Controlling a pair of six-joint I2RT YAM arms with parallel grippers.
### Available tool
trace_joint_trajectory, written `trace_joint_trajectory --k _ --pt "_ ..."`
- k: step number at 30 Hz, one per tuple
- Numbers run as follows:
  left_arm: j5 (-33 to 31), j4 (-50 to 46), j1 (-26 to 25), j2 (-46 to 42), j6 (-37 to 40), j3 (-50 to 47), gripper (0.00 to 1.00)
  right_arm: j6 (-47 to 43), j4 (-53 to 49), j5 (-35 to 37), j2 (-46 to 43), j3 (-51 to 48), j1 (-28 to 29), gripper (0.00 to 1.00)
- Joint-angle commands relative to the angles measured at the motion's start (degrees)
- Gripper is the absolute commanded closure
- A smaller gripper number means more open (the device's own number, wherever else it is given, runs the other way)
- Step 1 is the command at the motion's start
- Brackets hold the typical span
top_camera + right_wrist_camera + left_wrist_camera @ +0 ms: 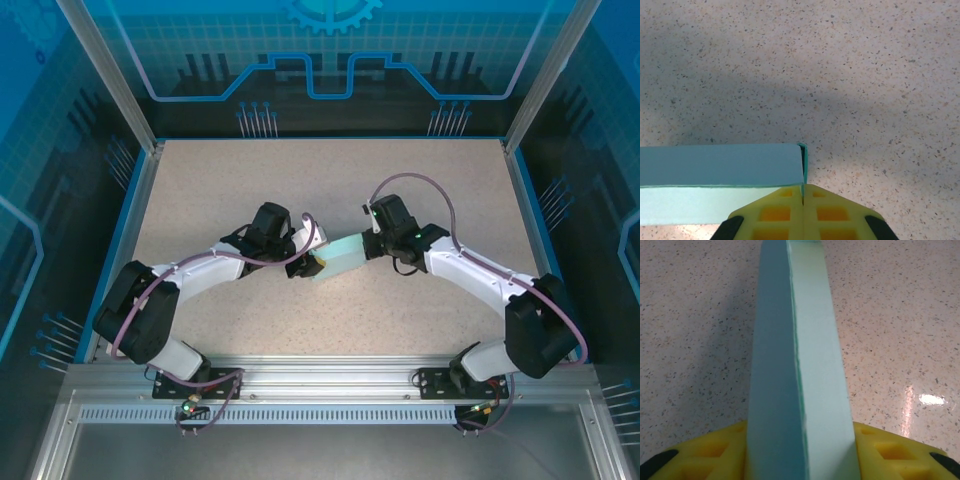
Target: Fold the paper box
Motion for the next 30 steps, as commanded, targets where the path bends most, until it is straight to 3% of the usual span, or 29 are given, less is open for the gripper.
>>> trace_joint_trajectory --k 1,11,17,23,26,30 --pt "-2.2 -0.5 0.3 0.8 -0.9 1.9 0.51 2.3 -2.1 2.6 -0.9 -2.2 1.8 1.0" --pt "-2.4 -0.4 0.4 -1.0 -4.5 2.0 0.25 4.0 -3.9 7.4 -0.4 0.2 4.2 1.0" --pt "-5.3 -0.6 0.4 -5.2 -13.9 1.8 0.13 5.1 -4.5 9.5 0.4 1.4 5.6 1.0" --pt "-17.5 -3.9 -0.9 -12.8 -32.6 -0.4 0.18 5.4 -4.8 10.1 0.6 2.0 6.1 1.0" --pt "-21.8 -9.1 -2.6 -14.6 -36.2 -0.8 0.21 5.5 -4.8 10.2 0.7 2.0 6.2 1.0" --pt "-22.6 -14.8 -4.3 -14.1 -37.7 0.3 0.31 5.6 -4.6 10.0 0.9 1.8 6.3 1.0"
